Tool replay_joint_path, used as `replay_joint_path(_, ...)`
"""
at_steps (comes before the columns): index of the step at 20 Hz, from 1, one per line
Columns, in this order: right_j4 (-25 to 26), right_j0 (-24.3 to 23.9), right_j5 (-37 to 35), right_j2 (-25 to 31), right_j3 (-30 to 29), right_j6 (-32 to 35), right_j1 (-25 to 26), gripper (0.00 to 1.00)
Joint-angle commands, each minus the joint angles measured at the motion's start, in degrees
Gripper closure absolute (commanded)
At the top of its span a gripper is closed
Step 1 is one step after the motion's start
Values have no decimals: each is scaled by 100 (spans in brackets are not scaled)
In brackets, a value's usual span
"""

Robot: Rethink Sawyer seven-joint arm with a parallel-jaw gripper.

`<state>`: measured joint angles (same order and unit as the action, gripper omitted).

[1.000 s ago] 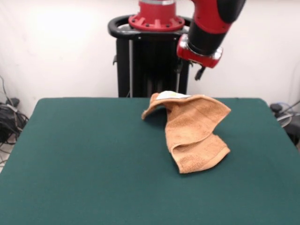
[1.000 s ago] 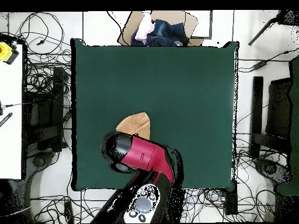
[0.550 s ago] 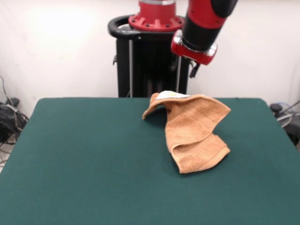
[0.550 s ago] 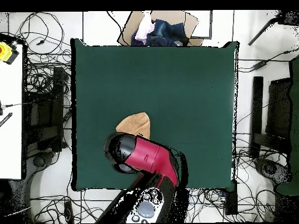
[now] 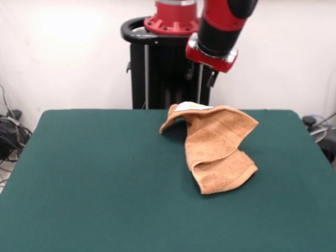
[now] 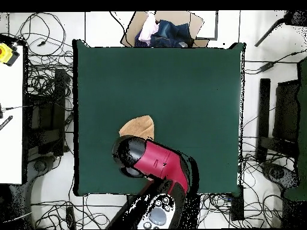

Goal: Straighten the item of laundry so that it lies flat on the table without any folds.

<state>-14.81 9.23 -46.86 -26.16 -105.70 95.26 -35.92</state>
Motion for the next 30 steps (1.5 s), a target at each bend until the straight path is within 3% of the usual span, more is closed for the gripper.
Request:
replay_joint_path(1, -800, -231, 1555, 803, -741, 1562, -117, 0)
replay_joint_path(4, -1141, -194, 2049, 861, -937, 1907, -149, 0)
replay_joint_path(10, -1977, -582, 3384, 1604, -1620, 2169, -281, 0)
replay_joint_path(14, -2254, -724, 3669, 1888, -1872, 2228, -380, 0)
replay_joint_path(22, -2266, -494, 3132, 1559, -1808, 2253, -415, 0)
replay_joint_path(30, -2502, -209, 1712, 1282, -1593, 3204, -315, 0)
